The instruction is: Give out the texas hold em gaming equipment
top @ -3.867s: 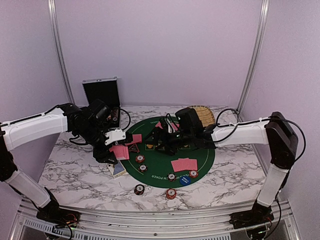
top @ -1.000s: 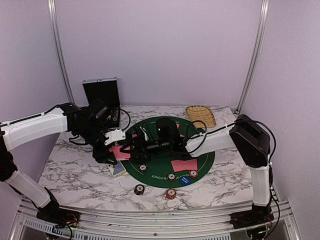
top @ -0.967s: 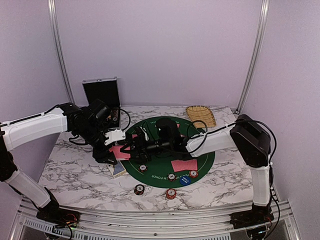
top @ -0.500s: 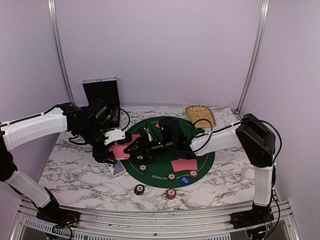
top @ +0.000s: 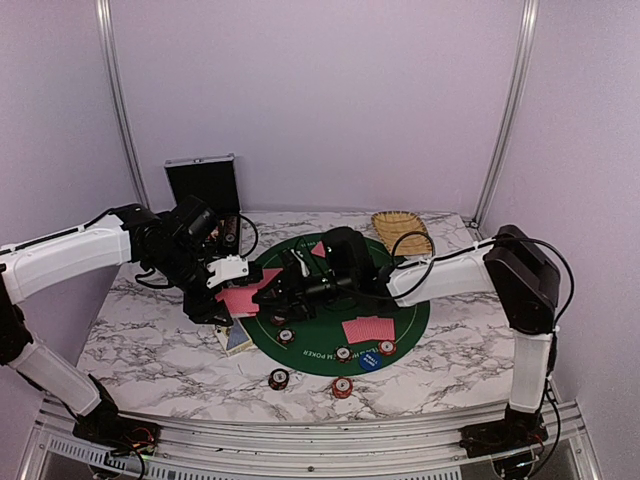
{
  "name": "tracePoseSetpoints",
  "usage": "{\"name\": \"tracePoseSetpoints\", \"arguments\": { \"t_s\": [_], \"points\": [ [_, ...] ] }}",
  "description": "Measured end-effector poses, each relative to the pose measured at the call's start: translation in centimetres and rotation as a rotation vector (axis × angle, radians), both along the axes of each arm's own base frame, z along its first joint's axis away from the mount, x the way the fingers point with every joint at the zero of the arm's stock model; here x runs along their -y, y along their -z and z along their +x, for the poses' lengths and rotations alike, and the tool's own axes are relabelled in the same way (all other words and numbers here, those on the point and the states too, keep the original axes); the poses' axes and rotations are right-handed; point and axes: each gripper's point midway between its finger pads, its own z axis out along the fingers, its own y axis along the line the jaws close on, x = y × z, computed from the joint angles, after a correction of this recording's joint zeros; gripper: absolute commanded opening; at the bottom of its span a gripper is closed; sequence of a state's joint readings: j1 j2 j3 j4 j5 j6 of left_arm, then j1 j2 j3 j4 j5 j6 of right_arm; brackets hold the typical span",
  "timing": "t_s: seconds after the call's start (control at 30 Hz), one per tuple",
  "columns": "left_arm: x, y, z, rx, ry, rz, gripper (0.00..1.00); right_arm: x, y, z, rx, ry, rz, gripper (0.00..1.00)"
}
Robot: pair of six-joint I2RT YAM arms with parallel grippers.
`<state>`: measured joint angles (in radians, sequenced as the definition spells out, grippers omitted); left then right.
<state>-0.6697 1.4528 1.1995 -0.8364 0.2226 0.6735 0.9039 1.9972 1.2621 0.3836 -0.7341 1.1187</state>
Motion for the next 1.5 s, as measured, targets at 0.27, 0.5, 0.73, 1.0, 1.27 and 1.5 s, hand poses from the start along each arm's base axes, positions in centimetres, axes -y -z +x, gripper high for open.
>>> {"name": "tracePoseSetpoints", "arguments": {
  "t_s": [0.27, 0.5, 0.73, 1.0, 1.27, 1.5],
  "points": [
    [0.0, 0.0, 0.0, 0.000, 0.000, 0.000, 0.00, 0.2, 0.0, -0.4, -0.017, -0.012, 0.013, 0.41],
    [0.0, 0.0, 0.0, 0.000, 0.000, 0.000, 0.00, -0.1, -1.0, -0.6, -0.027, -0.027, 0.055, 0.34],
    [0.0, 0.0, 0.0, 0.000, 0.000, 0.000, 0.00, -0.1, -1.4, -1.0, -0.035, -0.047, 0.066, 0.29],
    [0.0, 0.0, 0.0, 0.000, 0.000, 0.000, 0.00, -0.6, -2.6, -1.4, -0.052, -0.071, 0.114, 0.25],
    [-0.1, 0.0, 0.1, 0.003, -0.002, 0.003, 0.00, -1.5, -2.6, -1.4, -0.071, -0.085, 0.136, 0.12],
    [-0.1, 0.0, 0.1, 0.003, -0.002, 0.003, 0.00, -1.4, -2.3, -1.3, -0.078, -0.088, 0.127, 0.00]
  ]
}}
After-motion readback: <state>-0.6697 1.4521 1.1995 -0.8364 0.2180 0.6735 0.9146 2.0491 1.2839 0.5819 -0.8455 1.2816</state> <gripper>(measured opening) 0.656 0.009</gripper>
